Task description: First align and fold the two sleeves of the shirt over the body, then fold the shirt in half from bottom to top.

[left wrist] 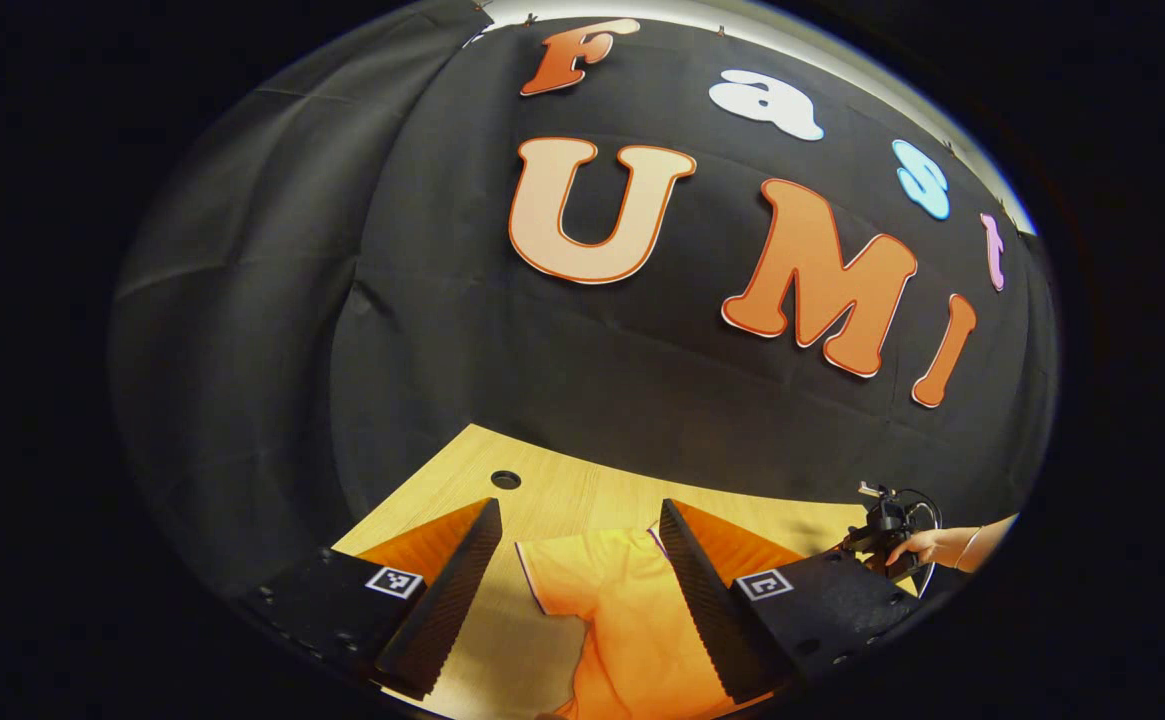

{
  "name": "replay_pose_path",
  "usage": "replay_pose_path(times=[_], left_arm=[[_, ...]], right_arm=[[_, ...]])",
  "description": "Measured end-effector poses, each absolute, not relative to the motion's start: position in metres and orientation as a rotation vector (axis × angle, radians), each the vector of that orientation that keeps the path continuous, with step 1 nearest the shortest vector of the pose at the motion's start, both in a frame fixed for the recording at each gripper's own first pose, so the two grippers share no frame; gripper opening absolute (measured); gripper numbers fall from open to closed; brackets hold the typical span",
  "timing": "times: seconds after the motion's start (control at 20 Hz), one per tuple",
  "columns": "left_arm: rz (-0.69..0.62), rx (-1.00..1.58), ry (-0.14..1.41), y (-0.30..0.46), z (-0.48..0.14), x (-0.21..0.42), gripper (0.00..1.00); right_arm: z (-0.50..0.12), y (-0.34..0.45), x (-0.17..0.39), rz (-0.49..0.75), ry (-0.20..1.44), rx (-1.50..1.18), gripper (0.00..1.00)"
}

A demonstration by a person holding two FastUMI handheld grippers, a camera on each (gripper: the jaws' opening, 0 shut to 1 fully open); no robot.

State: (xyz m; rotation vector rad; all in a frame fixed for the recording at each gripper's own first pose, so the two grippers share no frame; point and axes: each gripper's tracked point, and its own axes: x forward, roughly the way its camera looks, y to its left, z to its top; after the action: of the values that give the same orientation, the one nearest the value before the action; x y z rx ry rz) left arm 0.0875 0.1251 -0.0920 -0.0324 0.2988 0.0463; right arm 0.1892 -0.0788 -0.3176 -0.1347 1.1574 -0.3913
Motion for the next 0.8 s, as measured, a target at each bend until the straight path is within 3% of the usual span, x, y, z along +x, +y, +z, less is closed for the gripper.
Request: replay_pose_path(times=[0.2,0.4,0.5,0.6,0.65,0.7,0.75,0.8], left_arm=[[0.056,-0.023,0.316,0.1283,-0.0989,0.0913,0.98],[0.059,-0.008,0.316,0.1289,-0.0973,0.0959,0.95],[0.055,-0.011,0.322,0.1267,-0.0997,0.0954,0.98],[0.052,-0.016,0.326,0.1257,-0.1008,0.0957,0.98],[0.052,-0.017,0.327,0.1255,-0.1002,0.0958,0.98],[0.052,-0.016,0.328,0.1257,-0.1002,0.0957,0.98],[0.053,-0.013,0.327,0.1262,-0.0992,0.0965,0.98],[0.052,-0.01,0.326,0.1267,-0.0995,0.0951,0.98]], right_arm=[[-0.3268,-0.0786,0.1928,-0.389,1.174,-0.132,0.98],[-0.325,-0.0775,0.1951,-0.374,1.158,-0.143,0.89],[-0.3255,-0.0779,0.1959,-0.364,1.154,-0.145,0.77],[-0.3247,-0.0776,0.1959,-0.361,1.155,-0.14,0.44],[-0.3246,-0.0777,0.1965,-0.346,1.153,-0.154,0.33],[-0.324,-0.0754,0.1971,-0.326,1.148,-0.151,0.33],[-0.3247,-0.0742,0.1971,-0.334,1.138,-0.152,0.14],[-0.3255,-0.0732,0.1967,-0.33,1.138,-0.162,0.12]])
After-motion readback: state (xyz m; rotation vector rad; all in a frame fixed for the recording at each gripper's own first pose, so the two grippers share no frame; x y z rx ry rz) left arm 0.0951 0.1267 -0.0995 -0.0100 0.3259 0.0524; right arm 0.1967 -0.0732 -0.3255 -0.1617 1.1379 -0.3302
